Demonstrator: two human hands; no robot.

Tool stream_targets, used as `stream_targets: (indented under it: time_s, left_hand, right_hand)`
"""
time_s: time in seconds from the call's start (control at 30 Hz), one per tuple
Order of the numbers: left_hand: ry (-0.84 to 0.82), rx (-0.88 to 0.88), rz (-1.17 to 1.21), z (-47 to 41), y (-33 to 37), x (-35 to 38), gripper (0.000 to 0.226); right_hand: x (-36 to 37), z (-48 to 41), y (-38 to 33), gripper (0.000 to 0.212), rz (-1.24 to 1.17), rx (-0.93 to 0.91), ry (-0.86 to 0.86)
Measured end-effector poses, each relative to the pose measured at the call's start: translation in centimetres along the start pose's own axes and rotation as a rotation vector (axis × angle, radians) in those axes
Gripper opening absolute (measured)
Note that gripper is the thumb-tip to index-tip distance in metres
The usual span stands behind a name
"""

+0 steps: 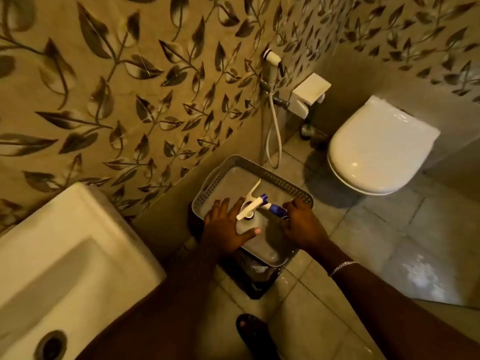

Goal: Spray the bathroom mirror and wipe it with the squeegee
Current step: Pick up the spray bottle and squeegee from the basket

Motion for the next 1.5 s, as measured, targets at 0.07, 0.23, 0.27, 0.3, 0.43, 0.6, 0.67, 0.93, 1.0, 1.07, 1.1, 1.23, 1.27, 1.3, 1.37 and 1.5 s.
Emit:
stream_targets:
  time_s: [0.07,0.23,0.27,0.3,0.43,0.6,0.67,0.93,1.0,1.07,1.1,1.23,1.27,1.3,1.37,1.5]
  left_hand:
    - [0.002,-0.002,0.060,-0.8,0.4,0.2,0.109]
    - [0.060,0.077,0.141,-2.6,2.0,0.4,0.107]
    - [0.067,0.088,0.144,-3.0,2.1,0.3,0.106]
    - [0.078,0.093,0.140,-3.4,2.3,0.3,0.105]
    - [0.068,0.101,0.163,-4.3,2.9,0.2,0.100]
    - [0.073,0.124,0.246,-4.8,3.4,0.3,0.077]
    - [0.085,0.133,0.270,-4.8,3.4,0.3,0.069]
    - [0.140,0.216,0.369,-4.6,4.8,-2.3,0.060]
    - [0.164,0.237,0.392,-4.6,5.6,-3.9,0.057]
    - [0.189,0.241,0.428,-4.4,6.3,-5.7,0.057]
    - [0.195,0.237,0.454,-4.1,6.5,-6.8,0.058]
    - [0.213,0.266,0.521,-2.6,7.5,-11.3,0.055]
    - [0.216,0.271,0.528,-2.0,7.7,-12.5,0.056]
    - [0.220,0.273,0.534,-1.4,7.8,-13.8,0.058]
    - [0.234,0.286,0.544,-0.3,8.0,-16.3,0.059]
    - [0.295,0.276,0.648,3.0,8.2,-22.5,0.056]
  right_hand:
    - [0.3,-0.7,0.3,0.046,-0.016,0.007,-0.005]
    - [1.8,-2.5,1.0,0.045,0.039,-0.011,-0.056]
    - [1.8,-2.8,1.1,0.043,0.041,-0.006,-0.061]
    - [2.1,-3.2,1.3,0.042,0.038,0.000,-0.066]
    - [3.1,-4.5,1.5,0.034,0.010,-0.001,-0.097]
    - [4.2,-5.2,1.8,0.026,-0.037,0.002,-0.109]
    - [4.3,-5.2,1.8,0.026,-0.050,0.010,-0.112]
    - [4.0,-4.2,1.7,0.024,-0.078,0.039,-0.110]
    - [3.4,-3.7,1.5,0.024,-0.089,0.047,-0.099]
    - [2.5,-3.2,1.4,0.022,-0.114,0.068,-0.074]
    - [1.9,-2.8,1.1,0.021,-0.125,0.078,-0.060]
    - [-1.4,-1.3,-0.5,0.023,-0.144,0.080,0.003]
    - [-2.4,-0.9,-1.0,0.025,-0.147,0.079,0.021]
    - [-3.4,-0.3,-1.6,0.028,-0.144,0.080,0.039]
    - [-5.4,0.6,-2.8,0.033,-0.147,0.081,0.079]
    - [-10.3,2.7,-6.0,0.023,-0.210,0.057,0.151]
Point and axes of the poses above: each hand's wrist, its own z-axis away from the middle knuckle, its own x-axis out of the palm, y = z × x, the point moved 8 cm from there along -z, towards the middle knuckle, and after that the axes turned 10 degrees about -x, right-handed, at the moved point
